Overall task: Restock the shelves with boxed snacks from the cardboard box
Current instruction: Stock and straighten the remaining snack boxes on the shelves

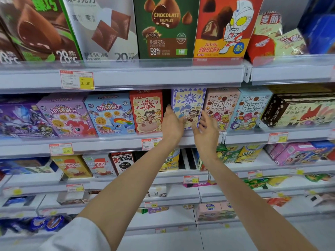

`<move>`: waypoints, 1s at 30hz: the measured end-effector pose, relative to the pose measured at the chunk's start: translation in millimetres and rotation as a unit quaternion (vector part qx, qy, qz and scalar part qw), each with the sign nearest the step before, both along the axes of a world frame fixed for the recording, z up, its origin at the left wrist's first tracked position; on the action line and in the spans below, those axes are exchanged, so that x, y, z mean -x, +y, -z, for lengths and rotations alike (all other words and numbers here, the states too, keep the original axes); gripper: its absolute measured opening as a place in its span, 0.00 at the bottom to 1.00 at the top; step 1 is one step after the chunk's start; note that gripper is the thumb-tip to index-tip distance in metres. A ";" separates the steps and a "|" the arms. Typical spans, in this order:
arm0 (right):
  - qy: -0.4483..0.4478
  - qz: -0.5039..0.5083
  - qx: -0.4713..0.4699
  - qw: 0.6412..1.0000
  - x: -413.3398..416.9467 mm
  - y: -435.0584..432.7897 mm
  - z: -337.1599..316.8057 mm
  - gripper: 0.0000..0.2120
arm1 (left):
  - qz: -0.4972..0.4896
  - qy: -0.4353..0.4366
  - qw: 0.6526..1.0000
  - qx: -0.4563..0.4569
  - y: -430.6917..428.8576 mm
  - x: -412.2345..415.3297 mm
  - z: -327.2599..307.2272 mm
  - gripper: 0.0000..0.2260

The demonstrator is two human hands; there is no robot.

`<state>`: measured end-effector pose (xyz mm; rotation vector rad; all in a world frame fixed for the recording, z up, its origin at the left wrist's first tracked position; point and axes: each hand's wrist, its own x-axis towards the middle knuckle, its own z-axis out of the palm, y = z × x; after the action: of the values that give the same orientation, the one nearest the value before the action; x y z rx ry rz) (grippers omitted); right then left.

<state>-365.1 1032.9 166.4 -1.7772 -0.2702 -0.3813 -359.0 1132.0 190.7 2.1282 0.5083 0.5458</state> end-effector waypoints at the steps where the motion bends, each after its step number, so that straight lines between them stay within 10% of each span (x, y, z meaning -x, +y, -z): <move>1: 0.002 -0.001 0.002 1.000 -0.3 -0.2 0.4 0.26 | 0.003 -0.004 1.000 0.006 0.4 -1.0 0.3 0.26; 30: 0.032 0.001 0.073 0.997 5.4 -18.2 28.1 0.19 | 0.010 0.064 0.998 -0.005 -8.0 -3.9 12.8 0.25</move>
<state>-370.6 1014.7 138.3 -1.9289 -0.2560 -0.3117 -355.1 1123.9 177.9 2.1843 0.5547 0.4034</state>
